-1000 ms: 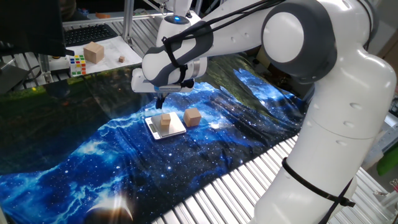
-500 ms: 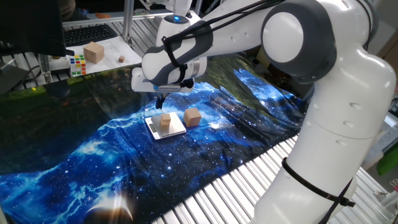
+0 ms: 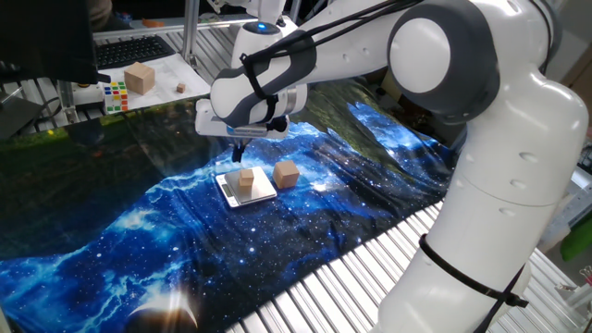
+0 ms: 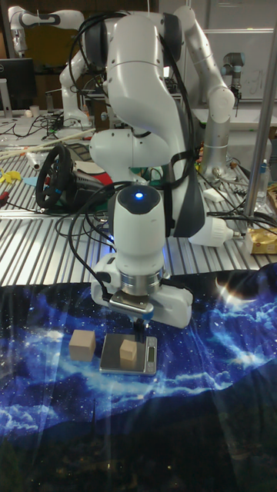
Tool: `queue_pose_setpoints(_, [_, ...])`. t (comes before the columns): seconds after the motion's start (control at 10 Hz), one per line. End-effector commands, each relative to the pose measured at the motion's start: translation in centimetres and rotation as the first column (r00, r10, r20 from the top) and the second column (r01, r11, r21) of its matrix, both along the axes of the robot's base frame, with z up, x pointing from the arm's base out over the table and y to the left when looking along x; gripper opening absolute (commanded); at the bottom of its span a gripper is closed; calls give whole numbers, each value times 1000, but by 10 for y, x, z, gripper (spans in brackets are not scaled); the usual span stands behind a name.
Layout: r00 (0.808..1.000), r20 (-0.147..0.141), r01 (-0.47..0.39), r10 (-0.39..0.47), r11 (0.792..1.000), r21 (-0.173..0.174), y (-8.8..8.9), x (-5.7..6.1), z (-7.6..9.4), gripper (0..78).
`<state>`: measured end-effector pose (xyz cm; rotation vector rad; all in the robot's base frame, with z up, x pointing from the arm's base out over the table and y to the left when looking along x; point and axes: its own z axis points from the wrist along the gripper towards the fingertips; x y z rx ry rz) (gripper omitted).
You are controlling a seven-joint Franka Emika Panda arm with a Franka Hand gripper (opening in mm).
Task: Remove the object from the scale
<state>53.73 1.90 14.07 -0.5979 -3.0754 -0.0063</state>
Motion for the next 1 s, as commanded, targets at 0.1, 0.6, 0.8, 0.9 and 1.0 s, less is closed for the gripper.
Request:
queue_pose_setpoints(0.1, [1000, -1, -31, 30, 1000, -5, 0, -4, -1, 0])
queue_pose_setpoints(0.6, [997, -9, -80, 80, 997, -7, -12, -16, -10, 0])
queue_pose_setpoints(0.8, [996, -11, -86, 86, 996, -6, -17, -15, -11, 0])
queue_pose_setpoints(0.9, [996, -12, -88, 88, 996, -6, -18, -15, -12, 0])
queue_pose_setpoints(1.0, [995, -9, -99, 99, 995, -5, -22, -15, -16, 0])
